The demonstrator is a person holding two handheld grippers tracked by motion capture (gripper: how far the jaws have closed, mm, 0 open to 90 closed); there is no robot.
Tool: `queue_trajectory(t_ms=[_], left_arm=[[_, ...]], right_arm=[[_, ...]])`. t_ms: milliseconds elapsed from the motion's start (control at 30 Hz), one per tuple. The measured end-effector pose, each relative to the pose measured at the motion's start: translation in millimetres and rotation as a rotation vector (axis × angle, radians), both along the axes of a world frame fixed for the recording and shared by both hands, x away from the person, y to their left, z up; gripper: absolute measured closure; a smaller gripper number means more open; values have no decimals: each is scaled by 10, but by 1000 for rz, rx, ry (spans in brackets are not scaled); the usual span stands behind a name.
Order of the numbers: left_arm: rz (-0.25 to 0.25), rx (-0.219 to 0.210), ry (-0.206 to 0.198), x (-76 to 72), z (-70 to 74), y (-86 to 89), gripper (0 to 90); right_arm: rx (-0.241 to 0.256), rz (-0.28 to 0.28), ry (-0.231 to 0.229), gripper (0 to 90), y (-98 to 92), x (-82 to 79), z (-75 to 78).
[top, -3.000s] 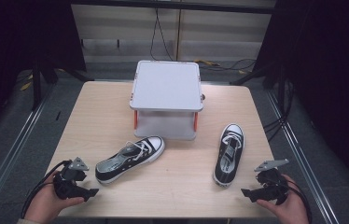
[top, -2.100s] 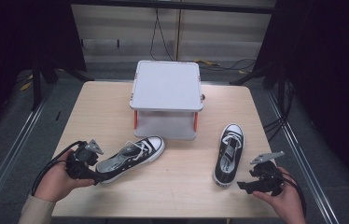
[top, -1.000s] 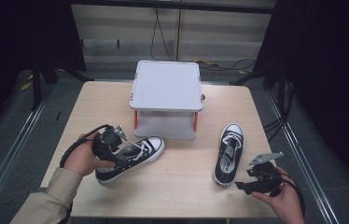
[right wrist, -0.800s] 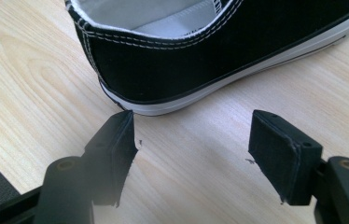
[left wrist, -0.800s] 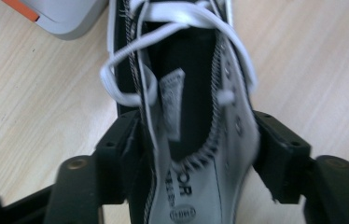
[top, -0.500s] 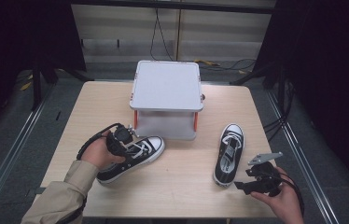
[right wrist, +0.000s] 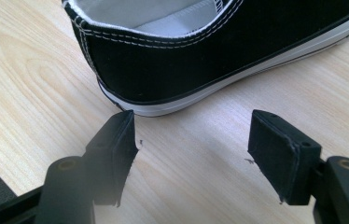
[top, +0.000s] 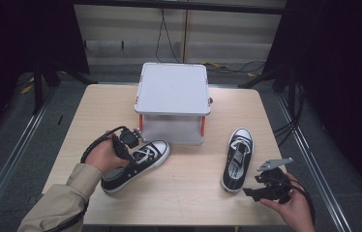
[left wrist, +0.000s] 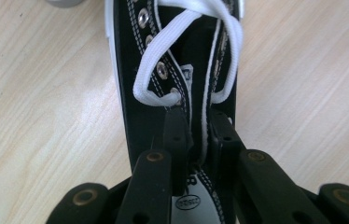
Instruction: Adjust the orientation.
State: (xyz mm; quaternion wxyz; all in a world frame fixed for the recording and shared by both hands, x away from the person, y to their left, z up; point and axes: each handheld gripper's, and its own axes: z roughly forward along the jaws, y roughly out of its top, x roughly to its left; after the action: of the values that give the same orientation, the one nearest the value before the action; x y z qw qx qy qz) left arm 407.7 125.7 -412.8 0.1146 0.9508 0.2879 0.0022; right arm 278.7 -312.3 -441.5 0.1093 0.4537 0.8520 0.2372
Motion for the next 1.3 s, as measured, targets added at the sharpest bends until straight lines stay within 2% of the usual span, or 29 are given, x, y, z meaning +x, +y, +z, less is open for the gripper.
queue_trajectory(t_ms=[67,167,200,233,300,367,433,567,633,700,767,867,933,1033,1200,1233,1267,1300], left_arm=[[20,-10,8,-5,131,1,829],[36,-4,22,27,188,-5,835],[36,-4,22,27,188,-5,837],[37,15,23,32,194,-16,837],[43,13,26,32,195,-20,838],[39,7,41,23,169,-15,838],[28,26,47,6,130,3,834],[25,-7,40,-5,99,44,814],[9,-18,28,5,47,34,745],[10,-9,38,18,11,24,715],[17,13,46,35,-43,-18,726],[27,30,61,48,-48,-39,800],[15,42,58,44,-23,-61,817],[58,-6,57,24,29,-48,822],[56,-19,42,0,163,-57,825],[59,-19,34,1,208,-56,825],[79,-31,32,3,304,-55,827],[85,-51,33,0,339,-54,830]], right_arm=[[6,-5,4,302,-8,7,-13],[0,-15,7,290,-16,15,-32],[0,-15,7,290,-16,15,-32],[-5,-13,7,290,-14,9,-29],[-5,-7,1,290,-19,5,-21],[0,-10,3,290,-22,0,-18],[-1,-10,3,290,-24,-3,-21],[-4,-4,0,290,-17,-6,-8],[-5,-3,-1,290,-9,-1,-9],[-7,0,1,291,0,3,-5],[-5,0,-2,293,9,6,-1],[-8,2,-1,294,4,10,-5],[-6,2,0,294,2,12,-14],[-9,-9,10,294,-13,14,-34],[-2,-12,6,288,-41,13,-41],[-1,-12,8,287,-42,12,-40],[0,-11,7,286,-42,12,-40],[-1,-9,7,286,-41,11,-37]])
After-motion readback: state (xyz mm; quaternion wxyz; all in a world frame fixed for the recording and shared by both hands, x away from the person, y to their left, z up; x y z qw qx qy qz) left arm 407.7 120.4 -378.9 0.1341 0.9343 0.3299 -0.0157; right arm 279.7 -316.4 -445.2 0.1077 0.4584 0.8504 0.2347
